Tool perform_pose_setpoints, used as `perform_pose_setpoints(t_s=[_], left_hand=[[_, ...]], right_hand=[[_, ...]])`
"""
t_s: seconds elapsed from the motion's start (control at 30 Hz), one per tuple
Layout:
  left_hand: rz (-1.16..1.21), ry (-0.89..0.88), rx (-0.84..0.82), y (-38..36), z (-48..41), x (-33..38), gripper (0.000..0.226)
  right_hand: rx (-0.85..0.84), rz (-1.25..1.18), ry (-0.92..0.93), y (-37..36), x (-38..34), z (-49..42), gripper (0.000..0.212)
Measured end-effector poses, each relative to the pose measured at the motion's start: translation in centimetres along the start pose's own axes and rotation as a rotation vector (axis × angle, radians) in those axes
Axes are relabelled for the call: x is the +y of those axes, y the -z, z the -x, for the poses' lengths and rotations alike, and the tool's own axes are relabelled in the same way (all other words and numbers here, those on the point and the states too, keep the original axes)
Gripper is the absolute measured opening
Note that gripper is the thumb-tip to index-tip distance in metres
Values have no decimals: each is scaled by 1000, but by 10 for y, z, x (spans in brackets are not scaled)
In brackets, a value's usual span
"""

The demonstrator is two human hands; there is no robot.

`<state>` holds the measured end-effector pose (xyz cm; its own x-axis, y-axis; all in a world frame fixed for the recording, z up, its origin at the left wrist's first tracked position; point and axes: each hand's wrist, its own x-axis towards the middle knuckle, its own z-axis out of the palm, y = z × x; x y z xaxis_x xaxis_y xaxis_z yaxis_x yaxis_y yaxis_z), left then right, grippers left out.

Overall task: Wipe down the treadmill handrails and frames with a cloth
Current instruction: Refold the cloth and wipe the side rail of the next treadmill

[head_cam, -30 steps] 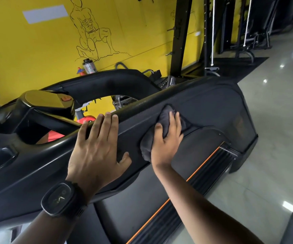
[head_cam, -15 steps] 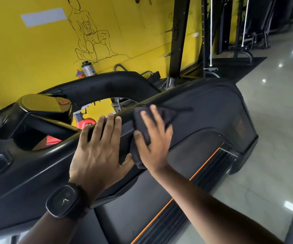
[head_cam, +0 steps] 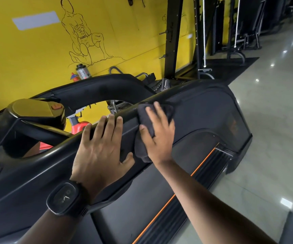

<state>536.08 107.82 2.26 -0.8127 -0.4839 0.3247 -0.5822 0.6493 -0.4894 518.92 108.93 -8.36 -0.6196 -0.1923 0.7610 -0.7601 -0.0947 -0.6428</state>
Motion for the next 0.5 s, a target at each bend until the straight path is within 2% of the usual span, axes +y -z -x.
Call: perform_pose_setpoints(t_s=[0.07, 0.1, 0.13, 0.17, 0.27, 0.3, 0.33, 0.43, 0.47, 0.5], left_hand=[[-4, -1, 0, 0, -1, 1, 91], [-1, -1, -4, 0, -1, 2, 91], [5, 0, -5, -1, -2, 2, 91], [14, -1, 0, -1, -2, 2, 91], [29, 1, 16, -2, -5, 4, 90], [28, -4, 17, -2, -6, 5, 90], [26, -17, 15, -2, -7, 6, 90], [19, -35, 17, 0, -9, 9, 89], [15, -38, 14, 0, -10, 10, 89], [12, -45, 12, 0, -12, 11, 89]], right_hand=[[103, -158, -383, -4, -4, 13, 53], [114, -198, -502, -7, -11, 21, 54], [94, -206, -519, -8, -18, 28, 54], [46, -181, -416, -8, -22, 31, 54], [-102, 11, 125, 2, -13, 6, 52], [-95, 42, 182, 3, -3, -3, 52], [-54, 34, 128, 3, 7, -7, 51], [108, -171, -429, 1, 10, 3, 52], [107, -194, -486, 1, 3, 4, 52], [77, -162, -387, 2, 0, 1, 52]])
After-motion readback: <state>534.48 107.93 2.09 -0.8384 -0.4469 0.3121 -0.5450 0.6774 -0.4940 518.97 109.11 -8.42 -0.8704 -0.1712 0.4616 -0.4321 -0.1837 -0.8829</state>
